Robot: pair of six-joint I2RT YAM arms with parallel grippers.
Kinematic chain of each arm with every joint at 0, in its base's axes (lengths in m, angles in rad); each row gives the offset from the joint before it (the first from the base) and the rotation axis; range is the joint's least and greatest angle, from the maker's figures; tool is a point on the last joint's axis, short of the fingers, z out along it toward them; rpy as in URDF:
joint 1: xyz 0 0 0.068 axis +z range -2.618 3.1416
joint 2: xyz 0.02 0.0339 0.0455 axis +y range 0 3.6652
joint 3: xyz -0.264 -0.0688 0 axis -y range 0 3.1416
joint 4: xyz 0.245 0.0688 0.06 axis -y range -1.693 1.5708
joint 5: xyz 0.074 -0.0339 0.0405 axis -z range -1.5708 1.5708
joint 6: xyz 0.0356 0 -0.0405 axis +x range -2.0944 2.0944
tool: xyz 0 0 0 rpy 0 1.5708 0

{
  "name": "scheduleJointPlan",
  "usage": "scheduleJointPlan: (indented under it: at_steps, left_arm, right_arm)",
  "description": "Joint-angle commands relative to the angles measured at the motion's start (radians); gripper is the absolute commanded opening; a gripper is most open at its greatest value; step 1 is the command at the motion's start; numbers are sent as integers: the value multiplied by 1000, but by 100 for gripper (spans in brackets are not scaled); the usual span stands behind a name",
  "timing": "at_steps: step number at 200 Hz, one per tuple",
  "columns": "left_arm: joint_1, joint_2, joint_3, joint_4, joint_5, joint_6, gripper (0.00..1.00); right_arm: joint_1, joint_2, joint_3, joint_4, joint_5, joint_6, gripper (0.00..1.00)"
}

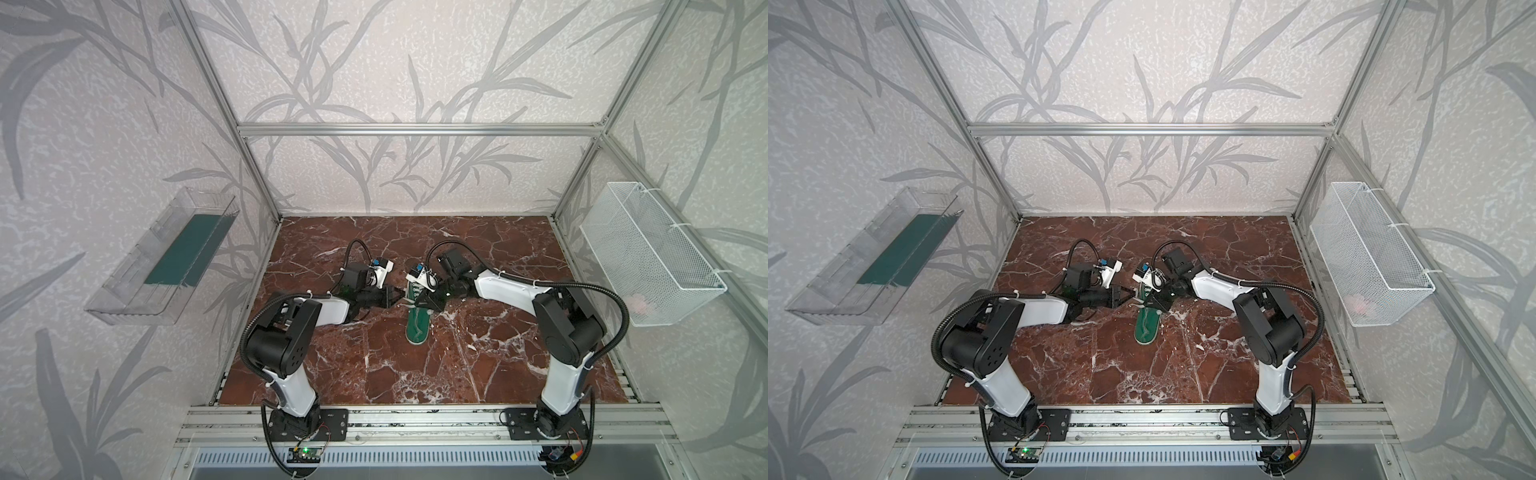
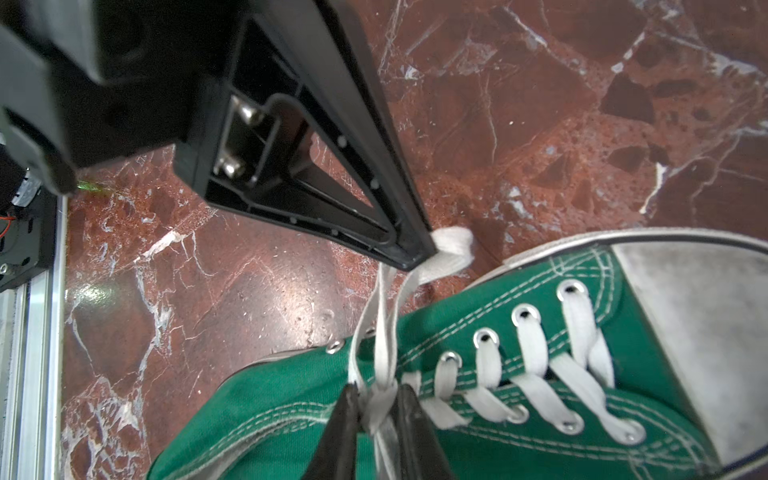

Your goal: Tie the shoes

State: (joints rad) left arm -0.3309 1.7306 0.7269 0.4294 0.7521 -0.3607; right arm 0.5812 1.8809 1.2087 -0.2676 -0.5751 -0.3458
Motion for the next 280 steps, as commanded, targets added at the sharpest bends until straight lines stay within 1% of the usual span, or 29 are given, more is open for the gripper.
scheduleJointPlan:
  at_steps: [1,13,22,46,74,94,118,129,144,174,209,280]
  left_arm:
    - [13,-47,32,-109,-43,74,0]
    - [14,-53,34,-122,-48,83,0]
    - [15,-50,33,-110,-29,75,0]
    - [13,-27,23,-20,28,14,0]
    - [13,-22,7,33,33,-16,0]
    - [14,-25,-6,79,37,-44,0]
    - [13,-34,-26,126,33,-65,0]
    - [13,-34,-33,149,39,-75,0]
    - [13,-30,-40,176,52,-93,0]
    - [13,-33,-56,227,58,-114,0]
    - [13,-39,-67,268,70,-131,0]
    - [12,-51,-75,265,73,-133,0]
  right_arm:
    - [0,12,0,-47,14,-12,19]
    - [0,12,0,-47,12,-10,19]
    - [0,11,-1,-47,7,-9,19]
    - [1,7,-1,-39,-8,-4,19]
    - [1,5,8,-40,-21,4,20]
    - [-3,-20,-4,-6,-59,38,23]
    - [-23,-41,-2,19,-103,90,30]
    - [-28,-46,-2,28,-107,107,34]
    - [-31,-49,0,37,-110,120,36]
    - [-50,-49,-3,87,-132,178,37]
    - [-52,-16,26,92,-140,195,36]
    - [-52,72,105,85,-189,196,32]
